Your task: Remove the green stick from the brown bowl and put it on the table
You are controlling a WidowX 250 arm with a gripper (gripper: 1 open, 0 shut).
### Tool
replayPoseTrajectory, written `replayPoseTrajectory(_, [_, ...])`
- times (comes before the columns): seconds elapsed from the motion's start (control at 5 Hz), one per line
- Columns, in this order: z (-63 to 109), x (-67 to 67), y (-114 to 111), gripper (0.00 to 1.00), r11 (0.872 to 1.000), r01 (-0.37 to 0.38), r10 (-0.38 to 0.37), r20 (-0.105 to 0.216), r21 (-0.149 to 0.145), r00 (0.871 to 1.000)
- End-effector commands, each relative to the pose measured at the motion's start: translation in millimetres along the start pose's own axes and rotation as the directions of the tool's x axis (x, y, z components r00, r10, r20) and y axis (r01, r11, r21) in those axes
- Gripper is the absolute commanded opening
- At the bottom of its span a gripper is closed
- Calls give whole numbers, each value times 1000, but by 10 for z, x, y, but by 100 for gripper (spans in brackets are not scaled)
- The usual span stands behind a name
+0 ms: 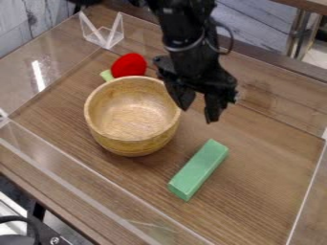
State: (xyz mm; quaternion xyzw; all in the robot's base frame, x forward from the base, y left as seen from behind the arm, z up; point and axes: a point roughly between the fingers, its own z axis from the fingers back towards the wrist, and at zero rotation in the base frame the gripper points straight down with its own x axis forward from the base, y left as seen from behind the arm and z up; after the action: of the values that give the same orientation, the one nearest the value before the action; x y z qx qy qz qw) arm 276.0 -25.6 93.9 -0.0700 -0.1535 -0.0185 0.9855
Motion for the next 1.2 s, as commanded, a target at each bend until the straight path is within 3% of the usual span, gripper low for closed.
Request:
replayPoseTrajectory(0.0, [85,70,-60,100,1000,-22,22,36,12,999])
replayPoseTrajectory(0.2, [119,71,-86,100,999,-38,37,43,21,998])
replayPoseTrajectory(0.6, [42,192,-236,100,982,-181,177,68,58,982])
replayPoseTrajectory(1.0, [-163,290,-257,100,985,-165,162,72,53,984])
